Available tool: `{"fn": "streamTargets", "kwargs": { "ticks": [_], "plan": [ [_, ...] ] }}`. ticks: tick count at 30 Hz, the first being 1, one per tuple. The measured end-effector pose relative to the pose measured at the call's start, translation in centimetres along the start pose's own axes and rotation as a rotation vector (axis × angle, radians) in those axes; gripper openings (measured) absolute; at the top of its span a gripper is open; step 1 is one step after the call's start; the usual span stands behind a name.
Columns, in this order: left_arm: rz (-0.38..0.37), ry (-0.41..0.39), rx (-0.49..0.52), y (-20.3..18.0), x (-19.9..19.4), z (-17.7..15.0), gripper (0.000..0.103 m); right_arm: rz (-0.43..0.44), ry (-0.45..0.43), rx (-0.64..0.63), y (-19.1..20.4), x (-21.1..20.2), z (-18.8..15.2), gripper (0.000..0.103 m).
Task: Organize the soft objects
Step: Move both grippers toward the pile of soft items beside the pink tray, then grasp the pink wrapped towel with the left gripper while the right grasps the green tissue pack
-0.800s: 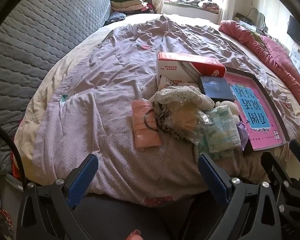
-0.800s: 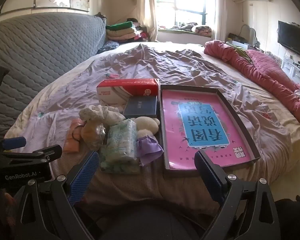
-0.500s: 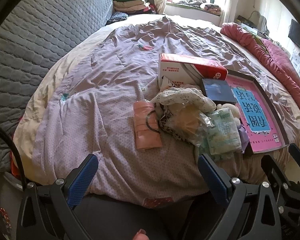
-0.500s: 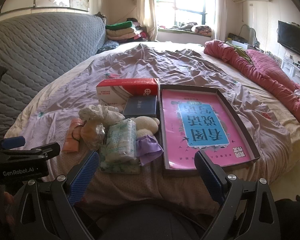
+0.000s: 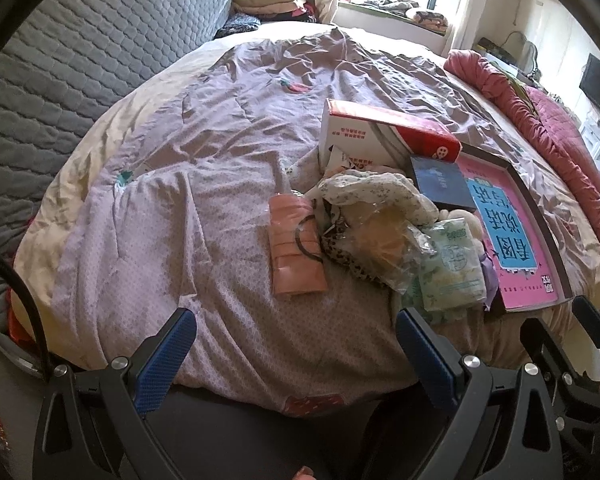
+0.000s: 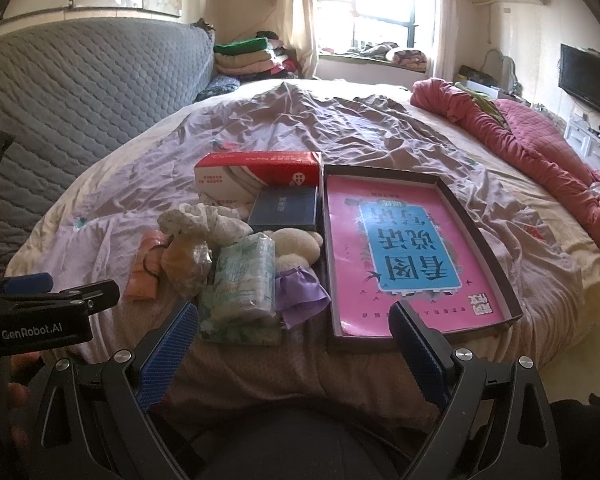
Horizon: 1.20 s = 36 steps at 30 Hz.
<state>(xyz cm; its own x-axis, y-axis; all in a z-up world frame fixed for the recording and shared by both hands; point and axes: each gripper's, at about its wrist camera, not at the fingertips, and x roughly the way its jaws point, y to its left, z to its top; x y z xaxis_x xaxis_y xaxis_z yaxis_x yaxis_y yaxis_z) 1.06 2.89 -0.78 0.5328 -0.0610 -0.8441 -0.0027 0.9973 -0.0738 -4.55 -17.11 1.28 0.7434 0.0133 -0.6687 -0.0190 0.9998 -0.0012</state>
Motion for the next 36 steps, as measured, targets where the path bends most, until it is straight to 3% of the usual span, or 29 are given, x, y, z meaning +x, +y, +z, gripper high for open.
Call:
{"fn": "streamTargets", "kwargs": {
  "ticks": [13, 19, 24, 31, 36],
  "plan": [
    [-0.017, 0.081, -0.093, 2.5, 3.7, 0.9, 0.1, 0.003, 0.023, -0.057, 1.3, 2.3, 0.8, 0.096],
    [0.008, 0.114, -0.089, 1.9, 6.7, 2.0, 0.1, -0.004, 0.018, -0.063, 2.2, 4.4, 1.2, 0.096],
    [0.014, 0.143, -0.106, 2.4, 8.9, 2.2, 0.1, -0.052, 0.053, -0.143, 3.9, 6.6, 1.2, 0.096],
    [-0.009, 0.16, -0.13, 3.2, 10.2, 2.2, 0.1, -0.186, 0.128, -0.283, 5.7, 9.8, 1.0, 0.096],
    [-0.015, 0.158, -0.117, 2.8, 10.8, 2.4, 0.1, -0.23, 0.126, -0.345, 6.4, 11.1, 1.1, 0.091]
  ]
}}
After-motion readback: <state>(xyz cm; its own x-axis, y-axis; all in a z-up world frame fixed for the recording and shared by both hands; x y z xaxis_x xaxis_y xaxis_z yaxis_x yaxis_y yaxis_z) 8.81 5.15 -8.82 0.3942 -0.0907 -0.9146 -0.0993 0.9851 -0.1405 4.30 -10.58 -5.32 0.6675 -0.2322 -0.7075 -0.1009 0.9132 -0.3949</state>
